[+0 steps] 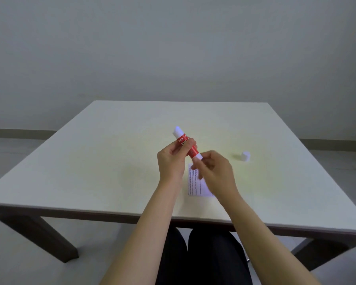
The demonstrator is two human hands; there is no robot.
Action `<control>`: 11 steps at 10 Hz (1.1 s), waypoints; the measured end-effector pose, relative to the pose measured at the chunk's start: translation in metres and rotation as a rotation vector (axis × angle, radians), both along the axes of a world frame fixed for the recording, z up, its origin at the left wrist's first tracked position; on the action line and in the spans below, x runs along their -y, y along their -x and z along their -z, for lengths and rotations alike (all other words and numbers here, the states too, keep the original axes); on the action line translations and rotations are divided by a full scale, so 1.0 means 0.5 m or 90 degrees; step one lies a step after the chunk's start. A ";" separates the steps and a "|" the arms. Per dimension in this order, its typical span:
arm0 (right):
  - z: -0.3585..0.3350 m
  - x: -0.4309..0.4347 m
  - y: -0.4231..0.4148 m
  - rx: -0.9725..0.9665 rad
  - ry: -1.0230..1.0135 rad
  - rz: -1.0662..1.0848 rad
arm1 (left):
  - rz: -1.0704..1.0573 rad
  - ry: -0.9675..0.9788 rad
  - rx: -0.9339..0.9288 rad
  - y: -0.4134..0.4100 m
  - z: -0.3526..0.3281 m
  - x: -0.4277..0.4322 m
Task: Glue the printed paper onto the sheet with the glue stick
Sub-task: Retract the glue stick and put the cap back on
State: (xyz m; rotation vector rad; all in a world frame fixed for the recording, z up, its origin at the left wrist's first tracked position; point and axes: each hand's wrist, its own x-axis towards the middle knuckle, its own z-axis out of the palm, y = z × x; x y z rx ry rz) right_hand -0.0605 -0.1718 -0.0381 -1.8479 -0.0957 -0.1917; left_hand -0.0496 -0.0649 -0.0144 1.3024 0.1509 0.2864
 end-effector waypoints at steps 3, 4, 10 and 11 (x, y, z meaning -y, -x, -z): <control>0.038 0.095 -0.047 0.265 0.522 0.108 | -0.075 -0.208 -0.008 0.000 0.023 -0.008; 0.043 0.181 -0.078 0.067 0.655 0.208 | -0.093 -0.365 0.020 0.000 0.025 -0.027; -0.039 0.088 0.003 0.074 -0.206 -0.007 | -0.084 -0.633 0.165 0.017 0.008 0.021; -0.038 0.087 0.002 0.107 -0.044 0.009 | -0.084 -0.723 0.172 0.021 0.011 0.009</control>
